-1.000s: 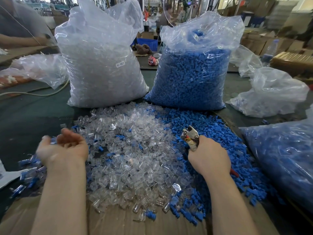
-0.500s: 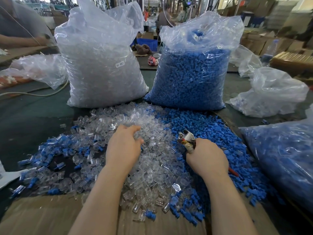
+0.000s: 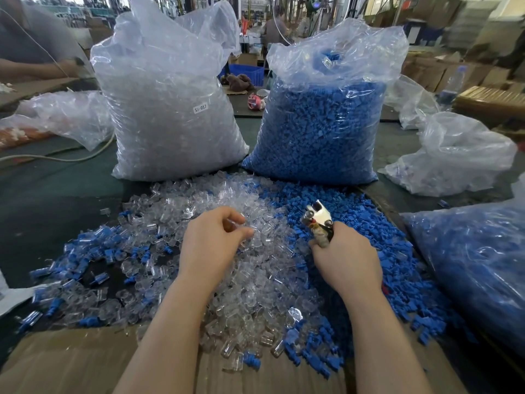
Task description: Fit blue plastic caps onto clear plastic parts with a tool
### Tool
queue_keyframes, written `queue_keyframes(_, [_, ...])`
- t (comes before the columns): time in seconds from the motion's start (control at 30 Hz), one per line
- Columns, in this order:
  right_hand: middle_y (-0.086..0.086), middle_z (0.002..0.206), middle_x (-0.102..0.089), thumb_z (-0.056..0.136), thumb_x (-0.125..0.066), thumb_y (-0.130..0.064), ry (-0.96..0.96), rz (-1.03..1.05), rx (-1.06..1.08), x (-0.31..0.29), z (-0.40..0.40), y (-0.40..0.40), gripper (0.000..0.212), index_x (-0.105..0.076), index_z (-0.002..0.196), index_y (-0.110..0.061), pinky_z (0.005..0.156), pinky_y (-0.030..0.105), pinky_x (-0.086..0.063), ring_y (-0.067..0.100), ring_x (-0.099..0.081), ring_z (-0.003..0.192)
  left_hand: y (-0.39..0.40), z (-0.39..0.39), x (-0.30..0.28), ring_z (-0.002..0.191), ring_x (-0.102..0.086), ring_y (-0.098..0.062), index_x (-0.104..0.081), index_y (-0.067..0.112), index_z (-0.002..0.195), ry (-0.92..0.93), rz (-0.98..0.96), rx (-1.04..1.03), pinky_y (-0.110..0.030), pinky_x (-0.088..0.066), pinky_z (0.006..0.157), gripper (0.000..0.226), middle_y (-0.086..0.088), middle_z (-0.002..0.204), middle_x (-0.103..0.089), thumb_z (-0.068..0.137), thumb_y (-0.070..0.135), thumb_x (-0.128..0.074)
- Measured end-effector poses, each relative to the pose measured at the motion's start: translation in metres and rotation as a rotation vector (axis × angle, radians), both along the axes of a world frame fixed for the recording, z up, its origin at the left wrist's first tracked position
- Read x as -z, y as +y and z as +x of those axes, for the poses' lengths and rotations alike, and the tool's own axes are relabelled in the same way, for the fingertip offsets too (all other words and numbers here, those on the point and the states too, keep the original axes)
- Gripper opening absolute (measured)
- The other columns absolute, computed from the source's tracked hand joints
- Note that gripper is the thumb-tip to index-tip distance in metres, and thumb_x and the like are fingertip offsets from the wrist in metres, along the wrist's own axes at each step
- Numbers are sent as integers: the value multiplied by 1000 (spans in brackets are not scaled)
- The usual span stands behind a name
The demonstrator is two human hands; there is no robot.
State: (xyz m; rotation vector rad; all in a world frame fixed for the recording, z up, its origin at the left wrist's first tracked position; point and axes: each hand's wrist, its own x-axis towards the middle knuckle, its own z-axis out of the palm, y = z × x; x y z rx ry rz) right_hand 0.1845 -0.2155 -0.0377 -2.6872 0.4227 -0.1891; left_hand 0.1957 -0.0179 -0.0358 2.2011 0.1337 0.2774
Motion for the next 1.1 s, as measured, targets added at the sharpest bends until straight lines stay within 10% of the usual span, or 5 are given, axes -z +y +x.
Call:
queue_keyframes(0.43, [-5, 84, -69, 88, -66, -34, -203, 348, -130, -6, 0, 6, 13, -67, 93, -22, 76, 42, -54, 20, -63, 82, -25, -6, -19, 71, -71, -9, -73, 12, 99, 145, -806, 195, -21, -59, 69, 11, -2, 76, -74, 92, 8, -66])
queue_keyframes(0.77, [-8, 65, -62, 86, -71, -35, -323, 534, -158, -3, 0, 7, 14, -63, 81, -25, 56, 31, -42, 8, -54, 59, -30, -4, -18, 76, -67, -8, -77, 17, 83, 189, -905, 183, -23, -52, 70, 31, 2, 85, -76, 56, 32, -81])
queue_keyframes(1.1, [0, 75, -69, 88, -70, -31, -374, 711, -214, -8, -5, 13, 13, -65, 82, -20, 71, 49, -55, 21, -64, 73, -37, -5, -18, 61, -69, -10, -72, 7, 84, 139, -963, 122, -21, -57, 58, 7, -5, 67, -73, 80, 9, -77])
